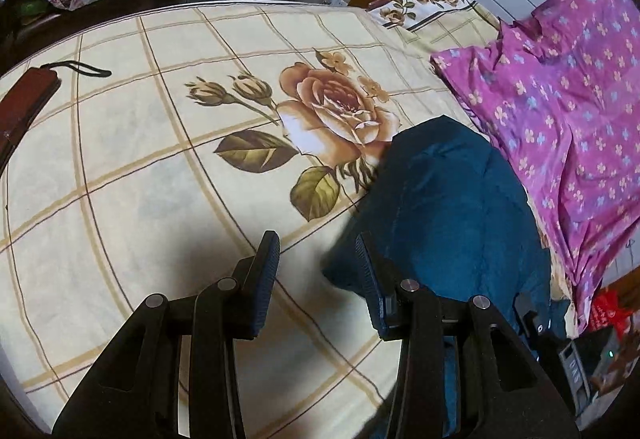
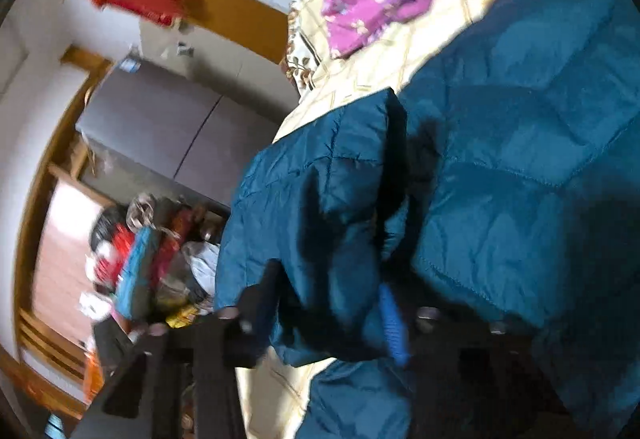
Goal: Fold large clothes
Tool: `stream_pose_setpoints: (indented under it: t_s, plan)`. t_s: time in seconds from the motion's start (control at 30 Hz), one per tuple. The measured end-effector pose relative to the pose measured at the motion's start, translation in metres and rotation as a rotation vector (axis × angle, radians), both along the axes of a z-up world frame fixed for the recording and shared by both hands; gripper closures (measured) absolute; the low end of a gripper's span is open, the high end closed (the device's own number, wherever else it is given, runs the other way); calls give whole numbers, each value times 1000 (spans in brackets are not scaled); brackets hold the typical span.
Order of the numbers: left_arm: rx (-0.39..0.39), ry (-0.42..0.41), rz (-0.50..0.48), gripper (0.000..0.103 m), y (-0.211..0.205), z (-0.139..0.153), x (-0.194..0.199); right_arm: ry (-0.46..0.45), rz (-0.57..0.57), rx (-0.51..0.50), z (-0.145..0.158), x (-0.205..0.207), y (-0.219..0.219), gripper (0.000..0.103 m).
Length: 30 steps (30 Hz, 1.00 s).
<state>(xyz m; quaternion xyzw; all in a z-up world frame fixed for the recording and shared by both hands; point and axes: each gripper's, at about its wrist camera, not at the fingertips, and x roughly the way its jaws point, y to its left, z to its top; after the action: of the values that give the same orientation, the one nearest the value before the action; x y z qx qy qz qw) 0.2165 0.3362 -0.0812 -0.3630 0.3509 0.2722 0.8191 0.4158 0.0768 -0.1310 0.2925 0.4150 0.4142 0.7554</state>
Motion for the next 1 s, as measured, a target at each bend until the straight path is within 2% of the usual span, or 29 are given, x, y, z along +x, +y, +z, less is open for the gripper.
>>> stream_pose_setpoints:
  t_s: [0.03, 0.1, 0.2, 0.3, 0.47, 0.6, 0.73, 0.83, 0.9, 1.0]
  plan:
    - [-1, 3, 2, 65, 0, -1, 0, -23, 3, -1, 2, -1, 3, 84]
    - [-3, 4, 6, 65, -1, -1, 0, -80, -4, -35, 14, -8, 4, 89]
    - [12, 4, 7, 65, -2, 0, 1, -152, -37, -122, 29, -20, -5, 91]
    - [8, 3, 1, 65, -5, -1, 3, -187, -101, -241, 38, -25, -30, 92]
    - [15, 12, -33, 65, -18, -2, 11, -172, -246, -493, 44, -29, -102, 94]
    - [30, 18, -73, 65, -32, -2, 20, -157, -368, -619, 49, -32, -173, 96]
    - [64, 23, -134, 65, -54, 0, 32, -156, -469, -703, 60, -41, -245, 96]
    - [86, 18, -192, 65, -72, 1, 42, -161, -521, -774, 65, -44, -282, 96]
    - [115, 17, -241, 65, -89, 4, 50, -154, -536, -798, 64, -48, -303, 96]
    - [170, 0, -334, 65, -117, 10, 59, -109, -489, -787, 50, -48, -324, 96]
